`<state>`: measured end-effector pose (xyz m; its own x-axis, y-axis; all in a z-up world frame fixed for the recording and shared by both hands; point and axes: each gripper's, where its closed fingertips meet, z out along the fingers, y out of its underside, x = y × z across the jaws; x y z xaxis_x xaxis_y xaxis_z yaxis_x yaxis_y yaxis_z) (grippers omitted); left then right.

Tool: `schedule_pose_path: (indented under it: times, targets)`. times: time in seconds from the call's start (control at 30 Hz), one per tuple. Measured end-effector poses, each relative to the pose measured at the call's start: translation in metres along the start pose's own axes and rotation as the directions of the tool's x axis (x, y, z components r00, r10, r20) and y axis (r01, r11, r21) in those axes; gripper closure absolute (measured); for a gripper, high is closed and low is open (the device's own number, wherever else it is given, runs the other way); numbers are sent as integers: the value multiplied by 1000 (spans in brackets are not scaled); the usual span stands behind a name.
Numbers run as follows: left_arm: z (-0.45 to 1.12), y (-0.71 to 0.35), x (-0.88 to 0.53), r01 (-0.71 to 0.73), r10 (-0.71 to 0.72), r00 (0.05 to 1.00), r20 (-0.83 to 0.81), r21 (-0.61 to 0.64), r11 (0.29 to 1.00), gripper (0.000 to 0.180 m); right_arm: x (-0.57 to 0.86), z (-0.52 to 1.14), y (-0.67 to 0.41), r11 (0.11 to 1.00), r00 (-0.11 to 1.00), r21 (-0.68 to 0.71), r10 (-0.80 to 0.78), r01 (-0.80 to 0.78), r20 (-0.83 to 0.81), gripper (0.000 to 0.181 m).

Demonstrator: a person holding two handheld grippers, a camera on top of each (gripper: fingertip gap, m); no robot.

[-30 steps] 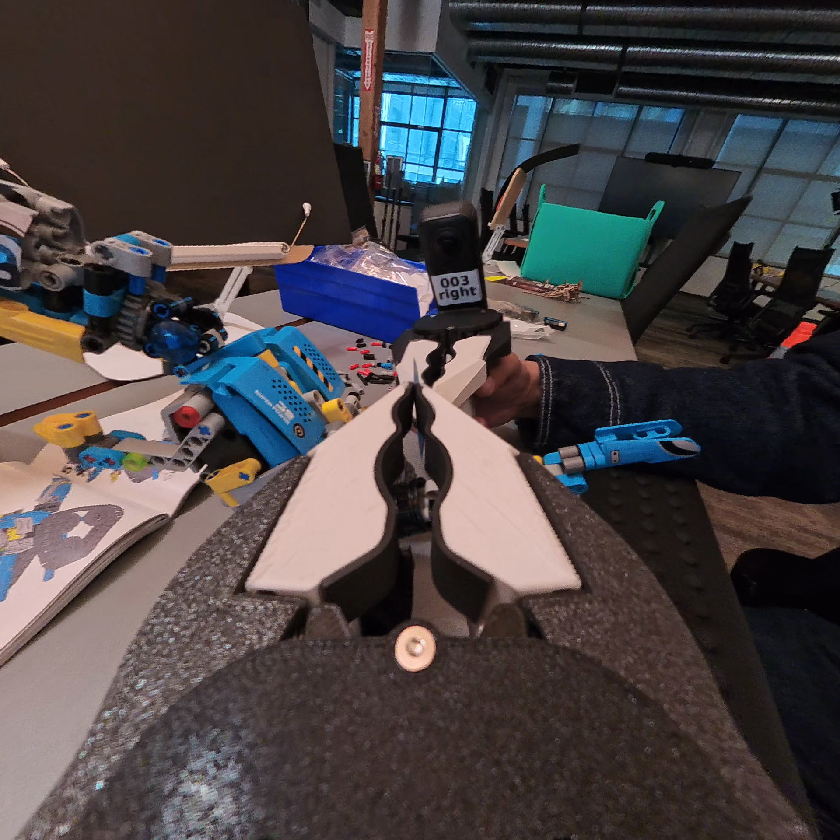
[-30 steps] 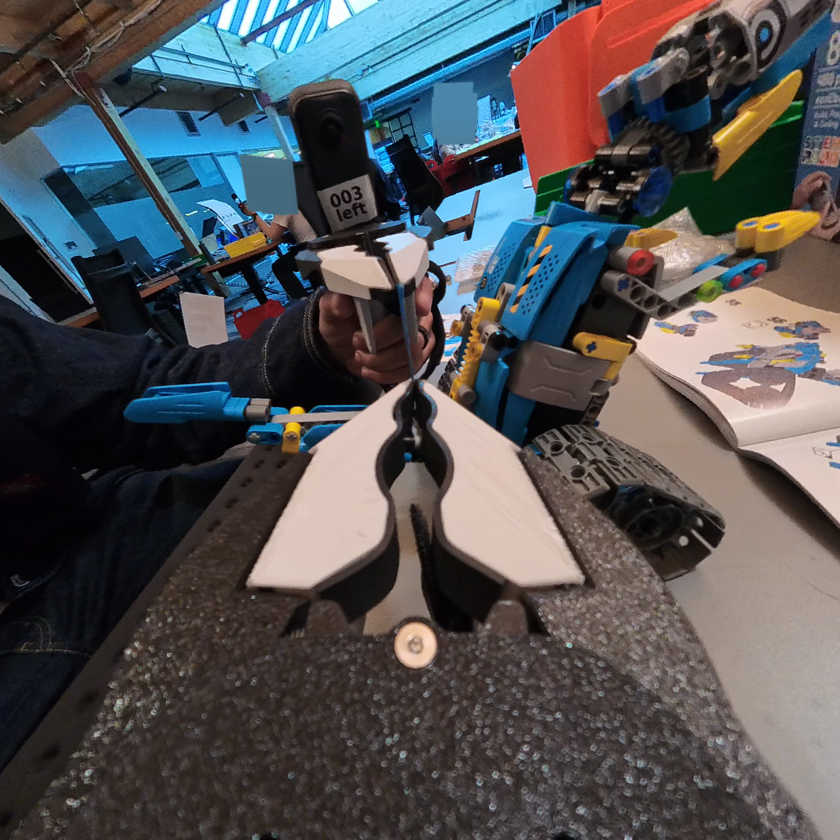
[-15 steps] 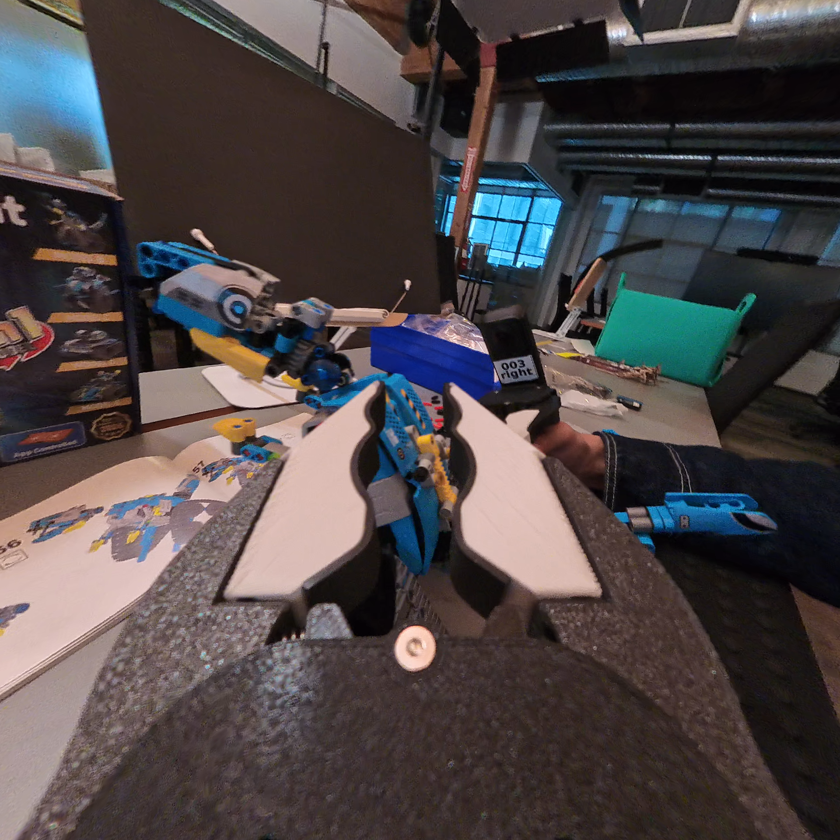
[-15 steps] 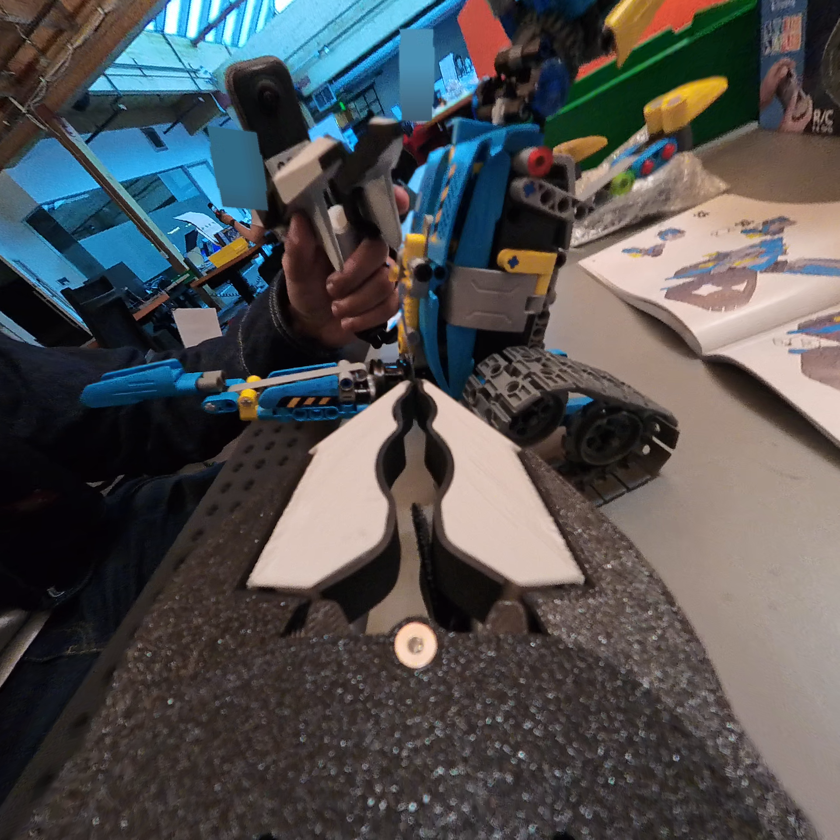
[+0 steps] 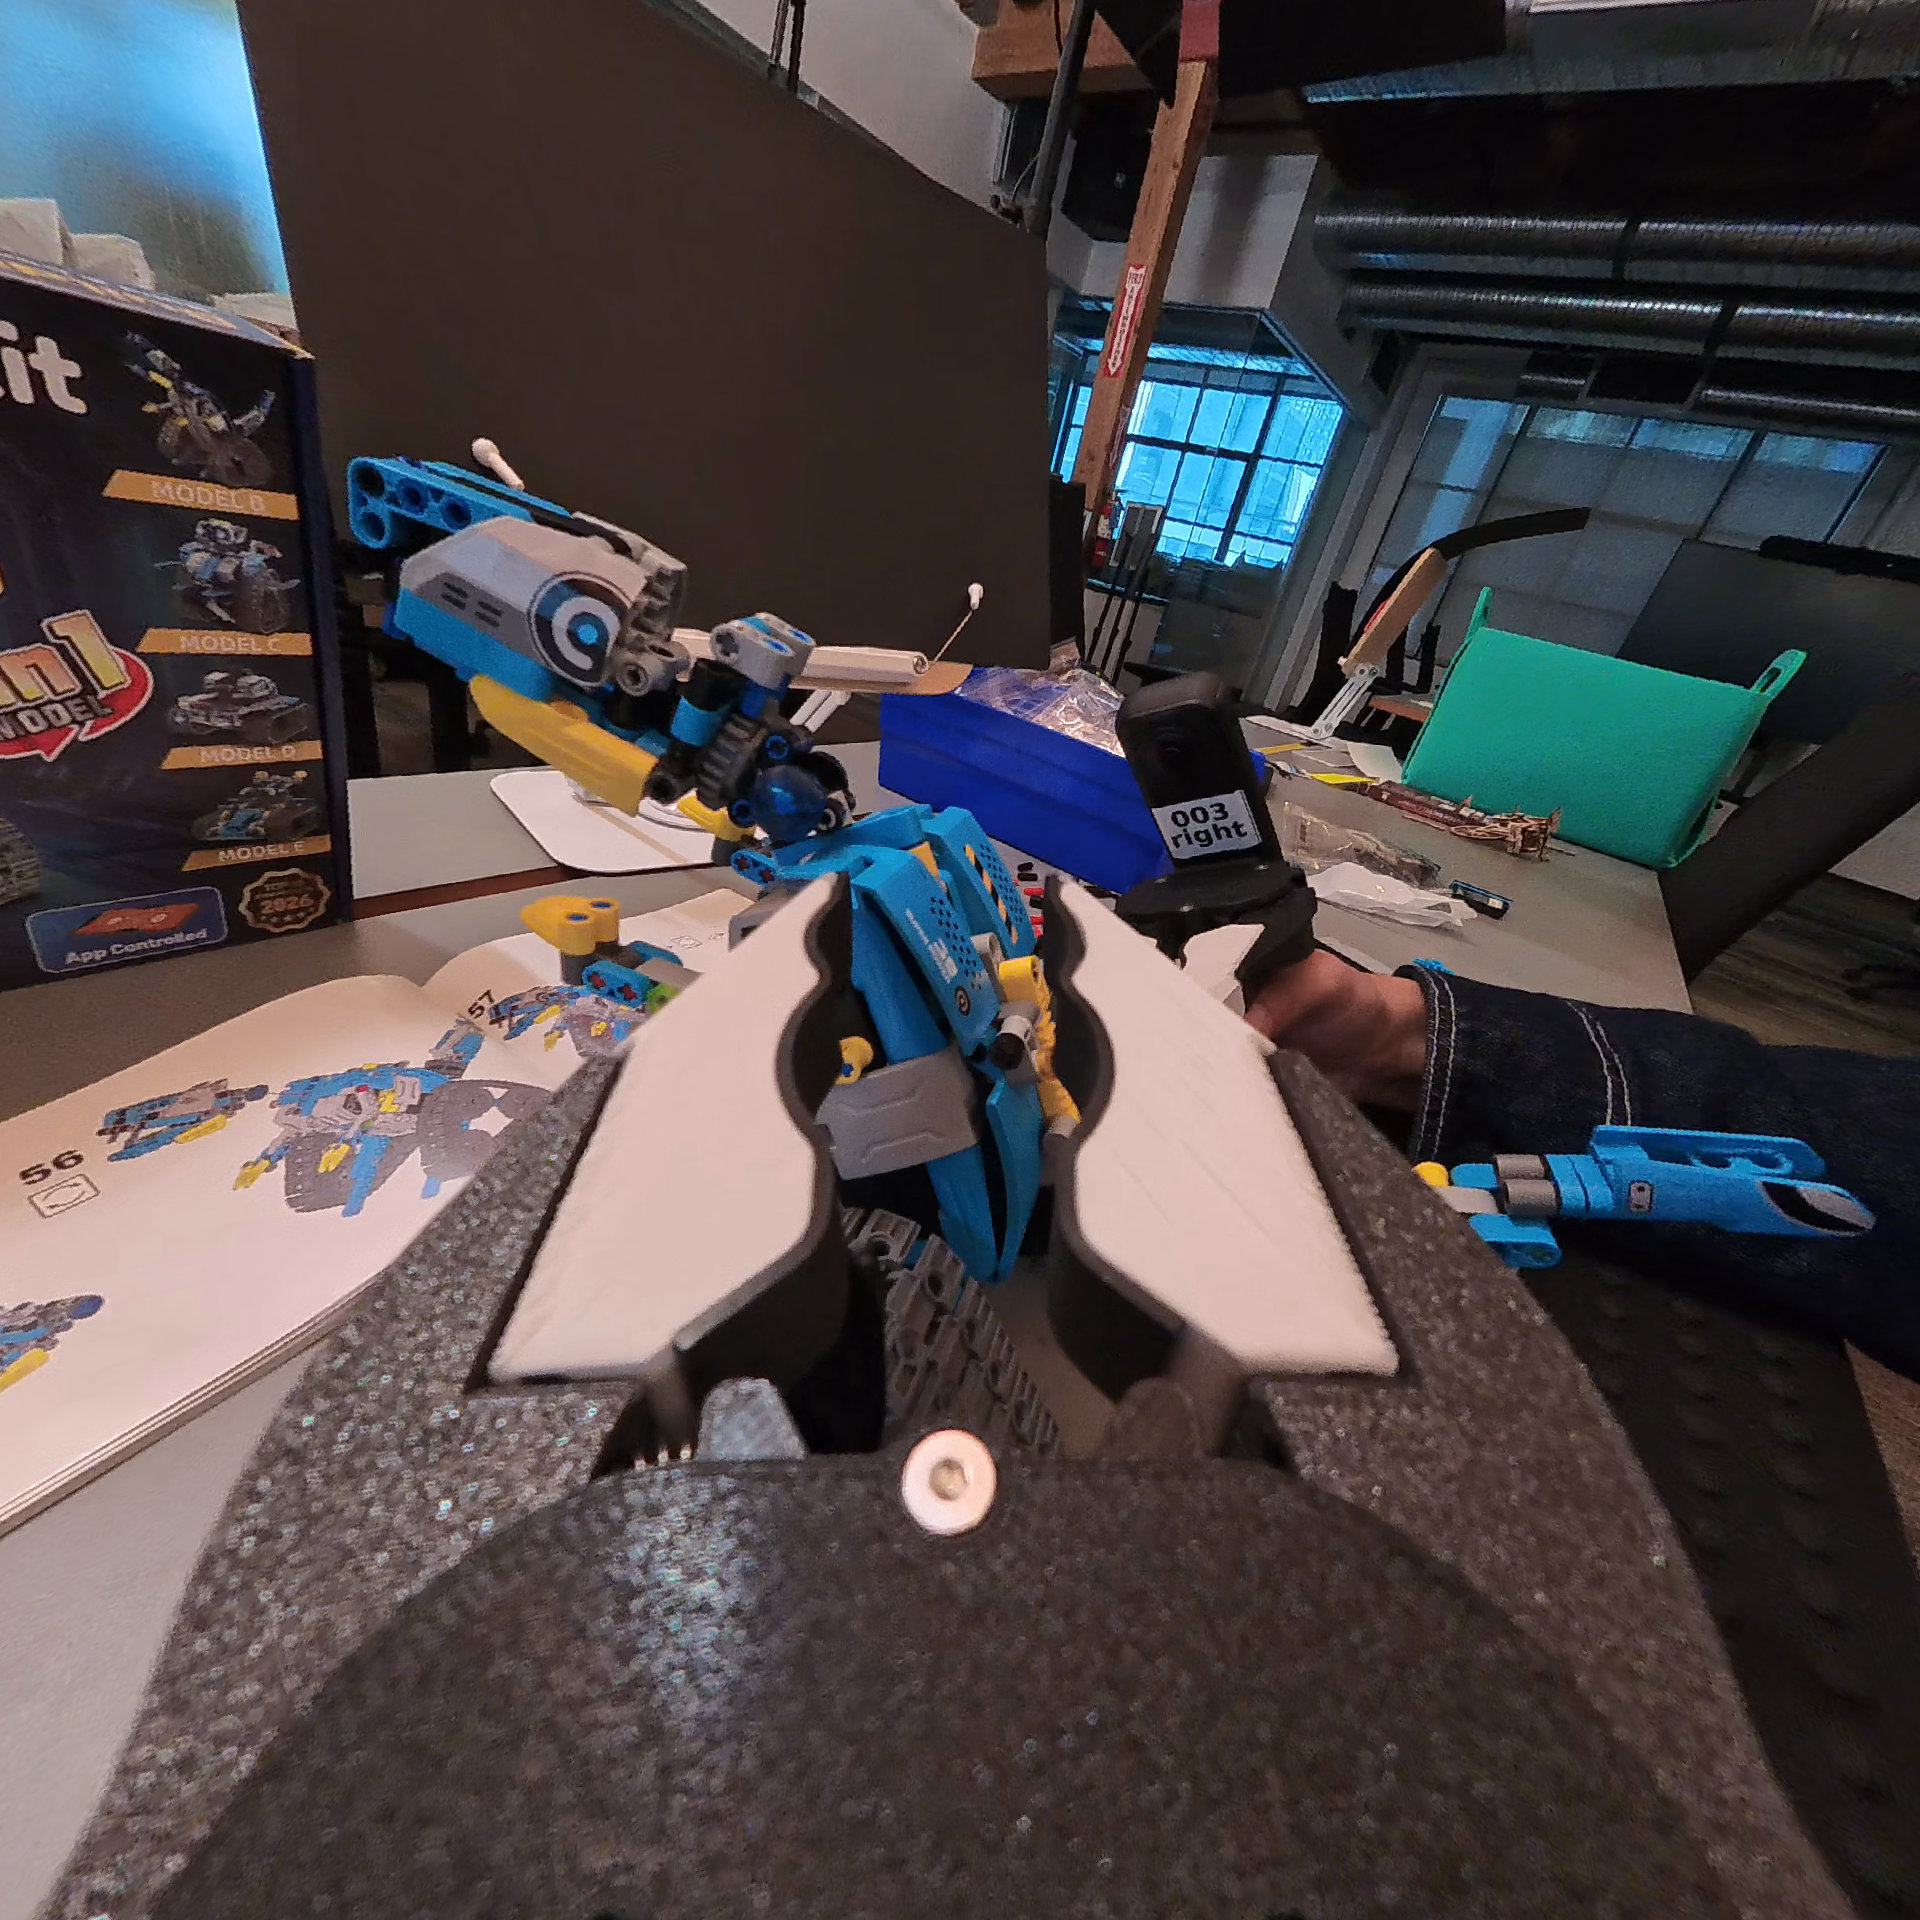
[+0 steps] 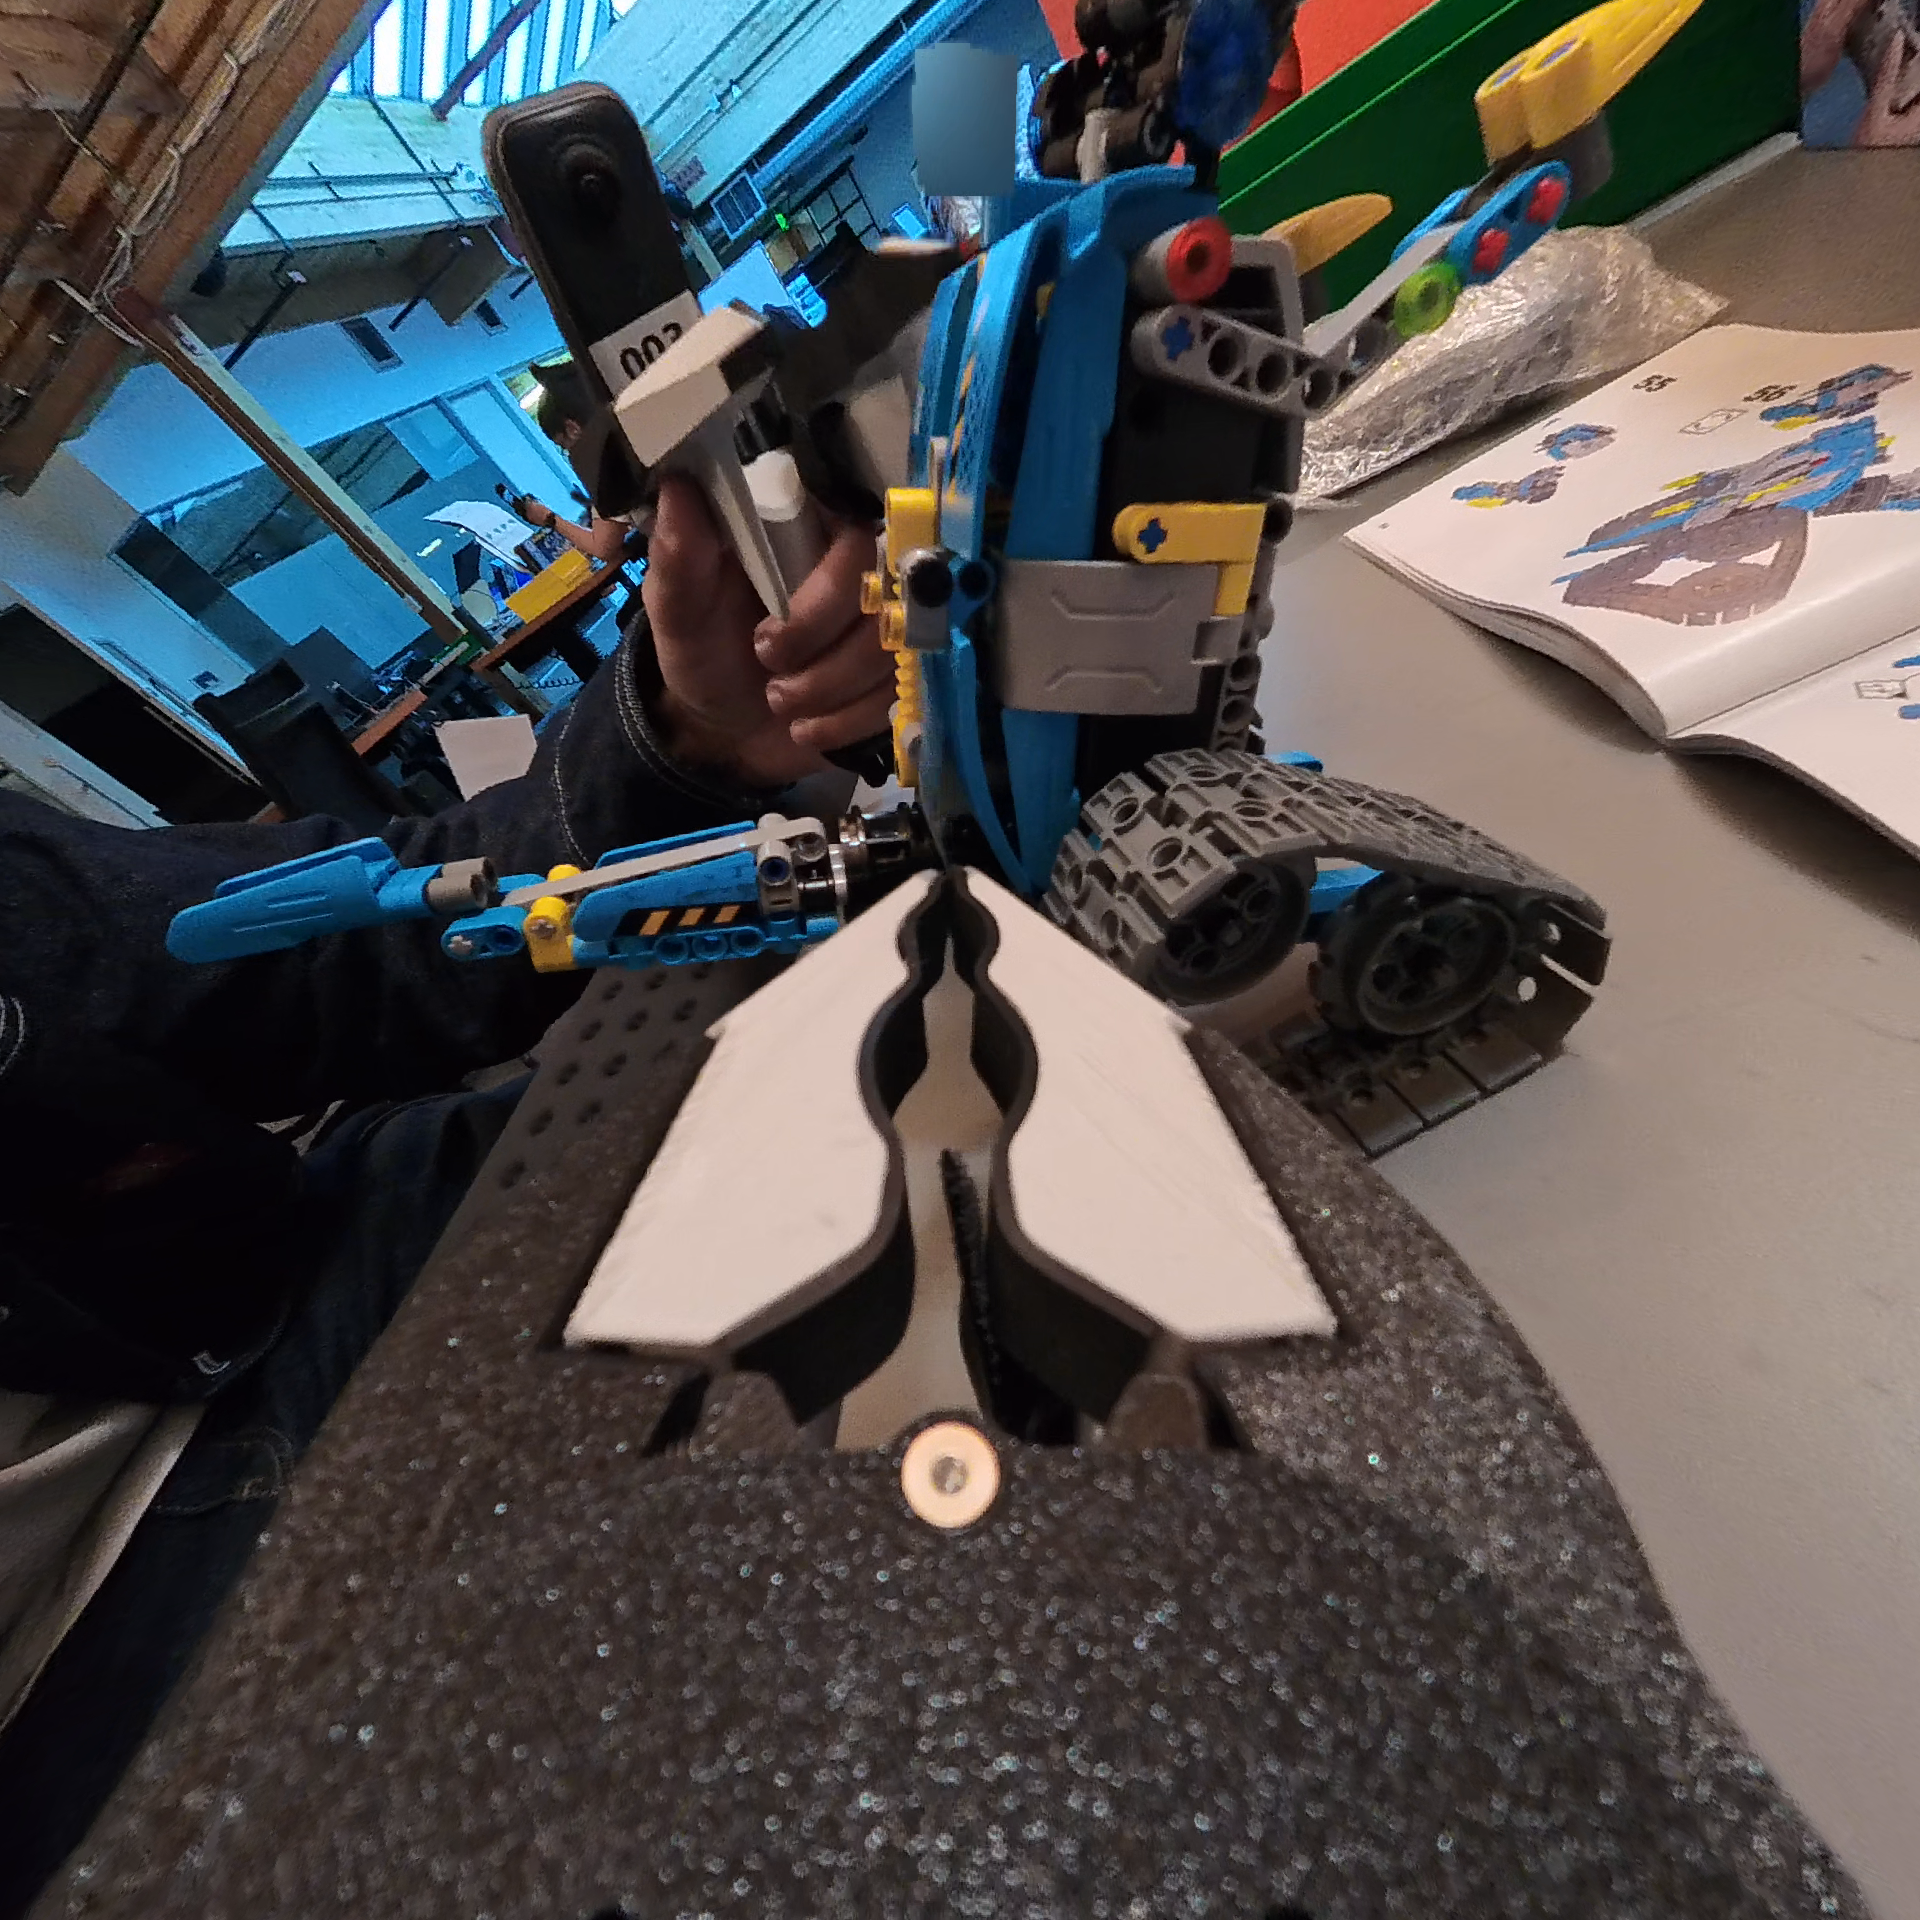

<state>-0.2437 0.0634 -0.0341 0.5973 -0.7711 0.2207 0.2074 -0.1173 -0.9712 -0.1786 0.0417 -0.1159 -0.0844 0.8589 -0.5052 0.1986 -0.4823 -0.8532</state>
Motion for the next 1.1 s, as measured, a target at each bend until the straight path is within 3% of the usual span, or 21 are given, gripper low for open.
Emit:
schedule_pose_path:
  times: [0.33, 0.5, 0.67, 0.77, 0.87, 0.97, 1.1]
  targets:
    - [0, 3, -3, 8, -8, 1000, 6, -9, 1000, 144, -4, -7, 3, 1000, 1000, -11, 14, -14, 2, 181]
    - [0, 6, -1, 21, -21, 1000, -3, -19, 1000, 144, -14, -17, -6, 998, 999, 65, -7, 4, 33, 181]
    - [0, 9, -1, 43, -43, 999, -10, -37, 998, 133, -32, -21, -13, 988, 989, 133, -97, 82, 111, 181]
    - [-8, -7, 0, -37, 36, 998, 44, 25, 999, 120, -48, -21, -21, 971, 973, 168, -191, 168, 133, 181]
    - [-9, -9, 37, -65, 68, 990, -122, 33, 997, 142, -45, -20, -24, 972, 977, 168, -186, 166, 110, 181]
    - [0, 7, 63, -7, -11, 963, -269, -64, 998, 144, -45, -15, -26, 971, 975, 169, -188, 167, 116, 181]
    - [7, 19, 66, 25, -64, 953, -295, -134, 991, 147, -51, -7, -28, 966, 968, 163, -220, 199, 124, 181]
